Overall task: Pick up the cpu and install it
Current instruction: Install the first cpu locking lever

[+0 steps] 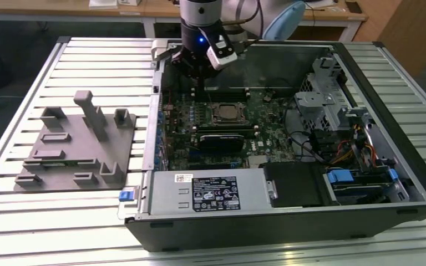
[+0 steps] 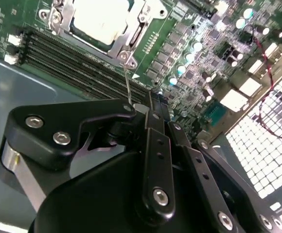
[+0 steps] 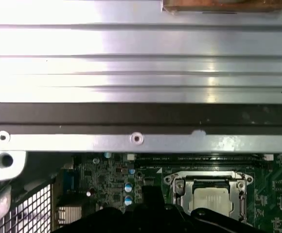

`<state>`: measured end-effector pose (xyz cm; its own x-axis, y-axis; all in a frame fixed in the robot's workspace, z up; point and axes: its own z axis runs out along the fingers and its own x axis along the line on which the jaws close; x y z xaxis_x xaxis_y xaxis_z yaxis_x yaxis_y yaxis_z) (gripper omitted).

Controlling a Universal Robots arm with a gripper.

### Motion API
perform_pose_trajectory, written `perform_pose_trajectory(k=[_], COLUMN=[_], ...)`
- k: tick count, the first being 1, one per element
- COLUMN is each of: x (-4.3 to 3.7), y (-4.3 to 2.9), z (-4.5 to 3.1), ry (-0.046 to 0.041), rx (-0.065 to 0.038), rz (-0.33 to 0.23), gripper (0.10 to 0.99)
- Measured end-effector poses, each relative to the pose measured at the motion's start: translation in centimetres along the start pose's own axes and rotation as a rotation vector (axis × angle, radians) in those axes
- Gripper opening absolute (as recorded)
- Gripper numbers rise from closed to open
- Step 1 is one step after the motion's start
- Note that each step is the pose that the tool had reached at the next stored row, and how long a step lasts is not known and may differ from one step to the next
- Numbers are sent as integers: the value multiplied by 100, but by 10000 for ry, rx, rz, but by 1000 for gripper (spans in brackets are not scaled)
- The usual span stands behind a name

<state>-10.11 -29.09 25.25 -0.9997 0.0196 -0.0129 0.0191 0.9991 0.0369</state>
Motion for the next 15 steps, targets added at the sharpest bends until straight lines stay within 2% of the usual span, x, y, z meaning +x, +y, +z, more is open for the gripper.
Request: perform_pose_trajectory(k=[8, 15], x=[-128, -169], y=[8, 8], z=[2, 3], ry=[0, 0], rx=[-1, 0], rz=[-11, -10], gripper=[106, 106])
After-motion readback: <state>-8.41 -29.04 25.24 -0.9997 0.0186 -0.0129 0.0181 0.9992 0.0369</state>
